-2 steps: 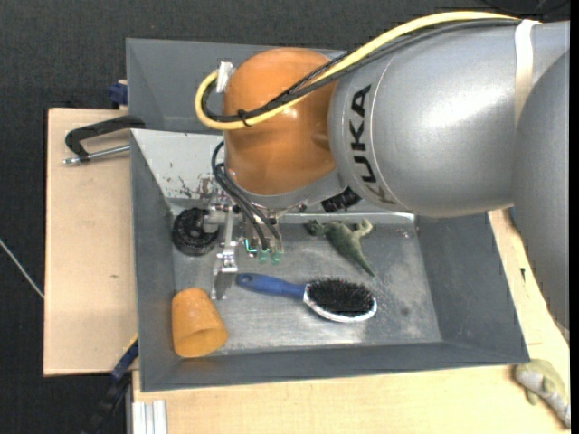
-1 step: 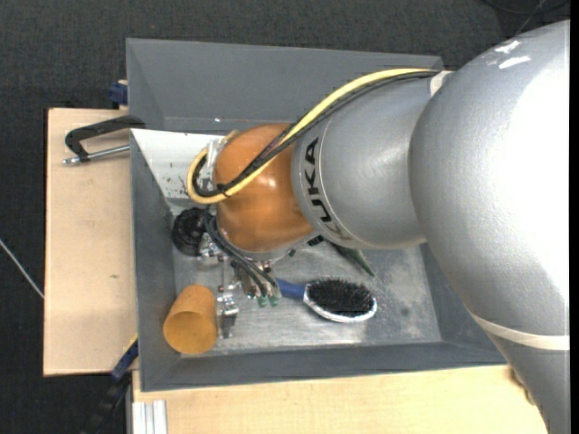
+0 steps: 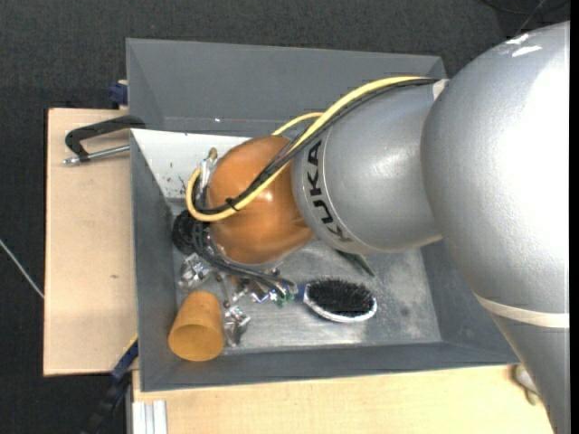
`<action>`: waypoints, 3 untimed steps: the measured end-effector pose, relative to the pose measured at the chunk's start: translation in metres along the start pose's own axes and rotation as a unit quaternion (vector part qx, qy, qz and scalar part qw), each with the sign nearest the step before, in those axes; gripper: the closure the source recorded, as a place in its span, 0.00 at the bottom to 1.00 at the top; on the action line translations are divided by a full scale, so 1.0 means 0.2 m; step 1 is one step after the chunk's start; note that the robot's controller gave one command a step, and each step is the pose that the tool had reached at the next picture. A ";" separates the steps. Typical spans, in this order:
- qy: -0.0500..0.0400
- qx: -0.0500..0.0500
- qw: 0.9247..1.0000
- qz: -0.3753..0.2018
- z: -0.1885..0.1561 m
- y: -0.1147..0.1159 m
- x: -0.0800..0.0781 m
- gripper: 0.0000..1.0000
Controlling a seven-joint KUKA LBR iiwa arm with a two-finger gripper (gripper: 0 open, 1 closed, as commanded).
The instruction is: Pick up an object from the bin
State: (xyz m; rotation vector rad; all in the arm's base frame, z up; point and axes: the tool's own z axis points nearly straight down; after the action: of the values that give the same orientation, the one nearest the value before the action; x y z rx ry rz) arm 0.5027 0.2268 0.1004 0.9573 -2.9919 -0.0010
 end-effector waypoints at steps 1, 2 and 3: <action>-0.002 0.001 0.980 -0.201 0.00 0.01 0.05 0.00; -0.006 0.004 0.926 -0.377 0.13 0.04 0.00 0.00; -0.003 0.001 0.927 -0.375 0.12 0.04 -0.01 0.00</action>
Offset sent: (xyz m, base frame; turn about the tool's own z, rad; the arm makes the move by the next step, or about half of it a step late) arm -0.0104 -0.0049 -0.0004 -0.4064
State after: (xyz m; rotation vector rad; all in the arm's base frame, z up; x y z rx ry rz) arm 0.4994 0.2342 0.0760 2.0143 -2.4186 -0.0003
